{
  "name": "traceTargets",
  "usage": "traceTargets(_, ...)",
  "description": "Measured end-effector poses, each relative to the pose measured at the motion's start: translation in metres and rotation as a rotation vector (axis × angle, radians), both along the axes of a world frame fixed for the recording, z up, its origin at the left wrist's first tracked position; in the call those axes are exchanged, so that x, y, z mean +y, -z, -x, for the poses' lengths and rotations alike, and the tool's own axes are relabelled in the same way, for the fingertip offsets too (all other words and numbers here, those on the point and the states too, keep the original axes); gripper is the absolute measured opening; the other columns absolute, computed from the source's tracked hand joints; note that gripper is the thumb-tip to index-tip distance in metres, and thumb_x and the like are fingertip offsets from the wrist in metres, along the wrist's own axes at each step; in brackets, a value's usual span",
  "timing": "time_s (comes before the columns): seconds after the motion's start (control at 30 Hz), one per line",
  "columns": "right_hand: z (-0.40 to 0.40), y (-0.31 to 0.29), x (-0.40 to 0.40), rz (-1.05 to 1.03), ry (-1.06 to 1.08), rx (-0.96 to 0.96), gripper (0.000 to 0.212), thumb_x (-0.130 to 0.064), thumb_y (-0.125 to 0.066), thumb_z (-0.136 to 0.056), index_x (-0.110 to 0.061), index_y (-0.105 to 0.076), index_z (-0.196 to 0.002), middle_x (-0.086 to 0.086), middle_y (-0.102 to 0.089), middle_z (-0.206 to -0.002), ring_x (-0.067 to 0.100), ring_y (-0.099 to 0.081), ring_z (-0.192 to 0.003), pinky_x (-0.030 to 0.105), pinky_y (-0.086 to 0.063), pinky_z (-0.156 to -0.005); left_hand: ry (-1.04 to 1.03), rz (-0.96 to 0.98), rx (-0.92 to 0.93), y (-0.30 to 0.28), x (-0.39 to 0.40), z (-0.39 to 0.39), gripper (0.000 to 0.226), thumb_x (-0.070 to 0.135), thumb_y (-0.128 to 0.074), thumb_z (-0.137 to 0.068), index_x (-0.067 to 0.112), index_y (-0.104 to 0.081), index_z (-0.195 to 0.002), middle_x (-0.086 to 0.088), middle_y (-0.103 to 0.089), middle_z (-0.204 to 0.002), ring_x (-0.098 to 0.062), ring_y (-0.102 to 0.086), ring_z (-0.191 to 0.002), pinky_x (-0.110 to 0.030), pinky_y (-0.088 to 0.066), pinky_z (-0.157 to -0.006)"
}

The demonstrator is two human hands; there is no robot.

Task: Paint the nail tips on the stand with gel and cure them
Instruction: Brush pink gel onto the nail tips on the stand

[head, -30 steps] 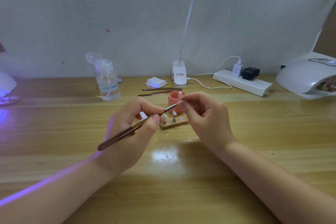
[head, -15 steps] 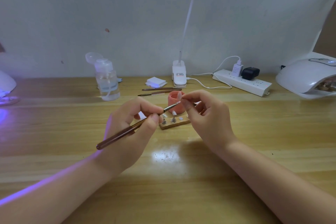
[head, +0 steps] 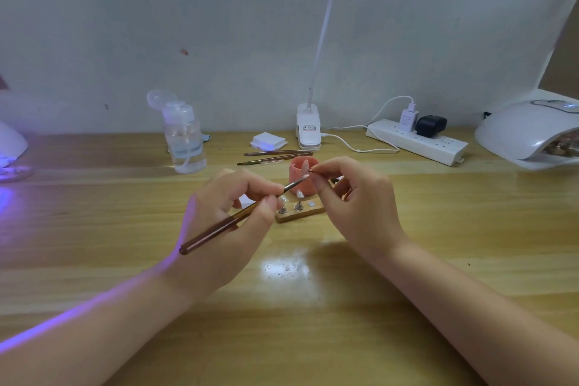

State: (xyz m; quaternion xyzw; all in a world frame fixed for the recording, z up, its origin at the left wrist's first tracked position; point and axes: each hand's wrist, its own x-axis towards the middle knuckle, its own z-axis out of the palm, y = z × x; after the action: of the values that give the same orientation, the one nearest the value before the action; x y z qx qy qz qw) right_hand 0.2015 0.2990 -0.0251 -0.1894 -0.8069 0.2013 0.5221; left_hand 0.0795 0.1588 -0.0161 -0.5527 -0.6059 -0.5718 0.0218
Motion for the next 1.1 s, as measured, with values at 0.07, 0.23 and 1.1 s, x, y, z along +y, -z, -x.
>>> traceTargets(0.07, 0.0003, -0.0002, -0.0005, 0.002, -0.002, 0.003, 0.006, -0.019, -0.07, -0.086, -0.014, -0.072, -0.086, -0.036, -0.055, -0.076, 0.012, -0.055, -0.057, 0.007, -0.035, -0.054, -0.002, -0.02, 0.012, 0.0002, -0.0003, 0.0005, 0.018, 0.036, -0.052, -0.079, 0.028, -0.067, -0.083, 0.008, -0.07, -0.078, -0.011, -0.059, -0.077, -0.03, -0.046, -0.071)
traceTargets(0.23, 0.0006, 0.0014, 0.0008, 0.027, -0.016, -0.013, 0.002, -0.016, -0.071, -0.086, -0.014, -0.071, -0.086, -0.036, -0.056, -0.076, 0.014, -0.054, -0.055, 0.008, -0.034, -0.054, -0.02, -0.028, -0.046, -0.002, 0.0012, -0.0005, 0.016, 0.04, -0.053, -0.084, 0.035, -0.065, -0.092, 0.018, -0.071, -0.086, -0.007, -0.063, -0.083, -0.018, -0.046, -0.071)
traceTargets(1.1, 0.0019, 0.0021, -0.0028, 0.308, -0.215, 0.1, 0.002, -0.014, -0.068, -0.088, -0.012, -0.069, -0.087, -0.009, -0.07, -0.079, 0.021, -0.062, -0.061, 0.04, -0.054, -0.059, 0.027, -0.078, -0.109, 0.0012, 0.0021, 0.0001, 0.015, 0.04, -0.052, -0.086, 0.034, -0.064, -0.092, 0.011, -0.072, -0.085, -0.014, -0.067, -0.086, -0.045, -0.054, -0.078)
